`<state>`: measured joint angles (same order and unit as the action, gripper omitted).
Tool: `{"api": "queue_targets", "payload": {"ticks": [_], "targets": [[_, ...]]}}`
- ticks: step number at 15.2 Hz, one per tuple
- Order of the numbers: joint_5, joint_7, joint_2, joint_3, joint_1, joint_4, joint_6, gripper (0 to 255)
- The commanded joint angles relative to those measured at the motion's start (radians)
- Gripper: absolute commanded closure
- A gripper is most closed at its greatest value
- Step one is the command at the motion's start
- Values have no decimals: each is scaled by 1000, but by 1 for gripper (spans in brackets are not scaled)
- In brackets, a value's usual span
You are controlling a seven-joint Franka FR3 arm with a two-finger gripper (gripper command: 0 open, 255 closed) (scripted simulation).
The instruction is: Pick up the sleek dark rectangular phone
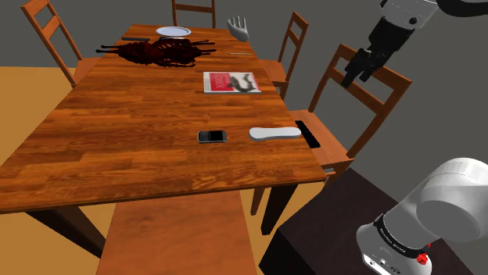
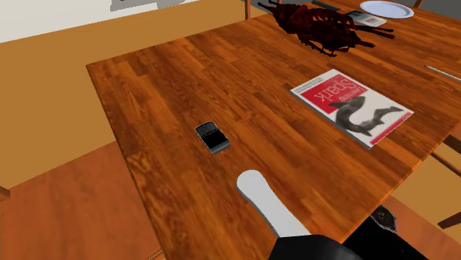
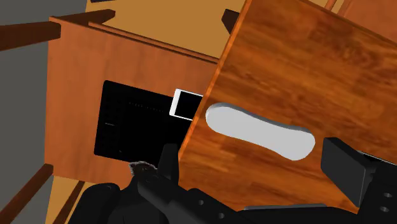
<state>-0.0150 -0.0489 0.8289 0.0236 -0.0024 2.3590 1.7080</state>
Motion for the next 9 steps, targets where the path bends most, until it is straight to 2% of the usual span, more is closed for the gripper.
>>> {"api": "queue_targets", "payload": {"ticks": [1, 9], "targets": [[0, 0, 0, 0, 0, 0, 0, 0], [-3, 196, -282, 18, 96, -74, 187, 0]]}}
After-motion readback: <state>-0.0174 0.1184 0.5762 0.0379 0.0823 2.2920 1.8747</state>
